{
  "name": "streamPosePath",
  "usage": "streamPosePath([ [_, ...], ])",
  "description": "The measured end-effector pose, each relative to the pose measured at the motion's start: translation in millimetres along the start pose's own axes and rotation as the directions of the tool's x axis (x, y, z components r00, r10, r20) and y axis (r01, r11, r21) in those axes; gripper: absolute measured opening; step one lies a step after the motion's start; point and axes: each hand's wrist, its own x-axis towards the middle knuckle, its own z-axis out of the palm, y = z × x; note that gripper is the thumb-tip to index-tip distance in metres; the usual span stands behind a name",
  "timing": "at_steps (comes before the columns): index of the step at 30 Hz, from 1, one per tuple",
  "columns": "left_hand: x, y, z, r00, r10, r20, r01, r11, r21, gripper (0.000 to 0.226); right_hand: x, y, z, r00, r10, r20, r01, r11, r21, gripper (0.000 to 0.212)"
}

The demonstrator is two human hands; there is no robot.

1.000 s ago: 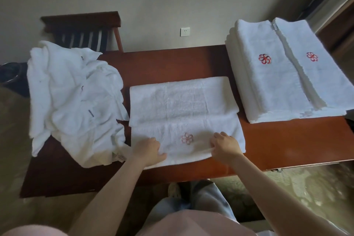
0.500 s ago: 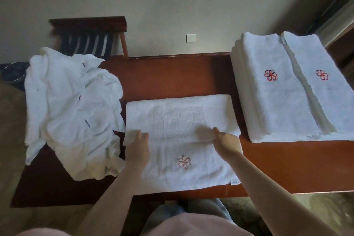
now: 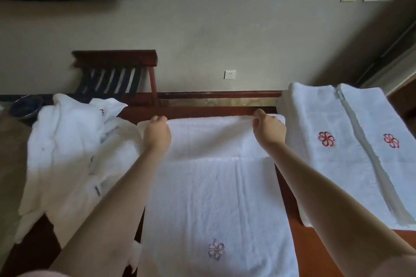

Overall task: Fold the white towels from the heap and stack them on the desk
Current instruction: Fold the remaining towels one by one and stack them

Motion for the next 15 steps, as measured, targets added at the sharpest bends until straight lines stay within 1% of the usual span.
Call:
streamPosePath([
  [4,38.0,6.0,5.9,0.999,-0.025,0.040,0.023,0.999,0.037,0.026,42.4,-1.0,7.9,0.997,0.026,0.068,-0.025,1.000,-0.018,0.026],
  [7,44.4,5.6,17.2,0.994,-0.048,0.096,0.042,0.998,0.055,0.024,48.6,4.6,18.5,0.994,0.050,0.096,-0.051,0.999,0.011,0.026],
  [9,41.0,2.2,24.7,0.993,-0.046,0.104,0.042,0.998,0.043,0.022,42.6,8.2,24.9,0.993,0.055,0.106,-0.059,0.998,0.034,0.025],
  [11,33.8,-2.9,28.3,0.995,-0.024,0.096,0.022,1.000,0.015,0.022,32.5,10.2,29.0,0.993,0.068,0.095,-0.074,0.995,0.063,0.023],
  [15,8.1,-16.0,28.2,0.997,0.041,0.062,-0.040,0.999,-0.016,0.022,-0.5,11.5,30.0,0.996,0.091,0.015,-0.093,0.989,0.118,0.018],
])
